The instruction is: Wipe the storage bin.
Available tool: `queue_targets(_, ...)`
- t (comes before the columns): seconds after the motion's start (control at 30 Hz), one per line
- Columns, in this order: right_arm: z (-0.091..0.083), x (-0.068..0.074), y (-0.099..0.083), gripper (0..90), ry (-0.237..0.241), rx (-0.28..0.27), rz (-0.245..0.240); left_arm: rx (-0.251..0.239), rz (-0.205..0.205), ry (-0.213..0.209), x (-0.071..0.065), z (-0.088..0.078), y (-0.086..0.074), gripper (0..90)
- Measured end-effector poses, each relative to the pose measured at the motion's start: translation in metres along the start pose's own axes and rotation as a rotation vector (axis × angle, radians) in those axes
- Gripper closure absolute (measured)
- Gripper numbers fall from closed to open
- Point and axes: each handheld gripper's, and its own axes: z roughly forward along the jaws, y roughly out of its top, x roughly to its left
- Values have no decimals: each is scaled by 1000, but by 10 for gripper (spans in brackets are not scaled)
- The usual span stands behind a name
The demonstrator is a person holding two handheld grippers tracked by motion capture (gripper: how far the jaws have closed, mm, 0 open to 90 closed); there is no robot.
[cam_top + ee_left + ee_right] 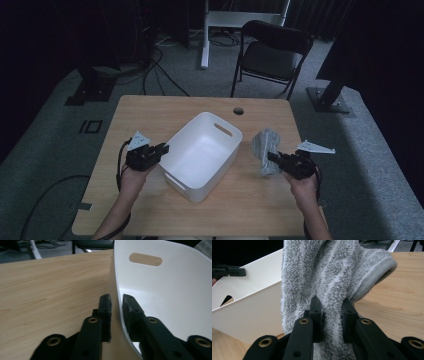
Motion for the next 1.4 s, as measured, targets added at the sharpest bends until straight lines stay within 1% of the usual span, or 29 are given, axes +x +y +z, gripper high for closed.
queue_targets(0.07,0,1,0,762,0,-1,-2,6,-3,13,-2,-3,-1,770)
queue_targets(0.13,0,2,1,761,1,-2,-3,9,-19,1,-3,-4,-1,761)
queue_targets(0.2,0,2,1,761,1,-3,-5,8,-20,-6,-3,-4,-2,763)
queue_targets(0.23,0,3,1,761,3,-3,-5,8,-21,-2,-3,-3,-1,784)
queue_targets(0.3,-1,3,1,761,3,-6,-6,3,-17,14,-4,-3,0,826)
queue_targets(0.33,-1,3,1,761,5,-6,-5,3,-15,16,-4,-3,1,836)
queue_targets(0.37,-1,3,2,761,4,-7,-5,0,-10,28,-4,-1,1,841)
queue_targets(0.43,-2,4,2,762,6,-13,-6,-3,-8,29,-4,0,1,851)
queue_targets(0.5,-2,5,2,762,11,-14,-6,-9,5,27,-2,2,2,855)
queue_targets(0.63,-1,6,2,761,16,-7,-9,-25,24,-2,2,5,2,856)
queue_targets(0.7,1,7,1,761,18,-5,-10,-31,44,-16,4,7,3,857)
queue_targets(0.87,4,9,1,761,22,-2,-13,-43,74,-58,7,11,4,858)
queue_targets(0.9,4,9,1,761,23,-2,-12,-42,78,-65,8,13,5,858)
queue_targets(0.97,4,9,1,762,23,-1,-12,-41,83,-66,8,13,6,863)
queue_targets(1.0,4,9,1,761,23,-1,-12,-38,82,-78,8,16,8,863)
queue_targets(1.1,2,8,1,761,24,-3,-7,-32,95,-91,9,19,10,865)
queue_targets(1.17,1,8,1,761,23,-7,-3,-30,107,-98,10,22,11,865)
queue_targets(1.27,-1,7,2,762,22,-12,-4,-26,110,-104,10,25,13,866)
queue_targets(1.33,-3,6,2,762,21,-16,-1,-27,118,-123,11,27,14,866)
queue_targets(1.37,-3,6,2,761,20,-18,-2,-26,129,-129,11,28,15,866)
queue_targets(1.4,-3,5,2,761,21,-19,-1,-22,129,-141,12,29,16,866)
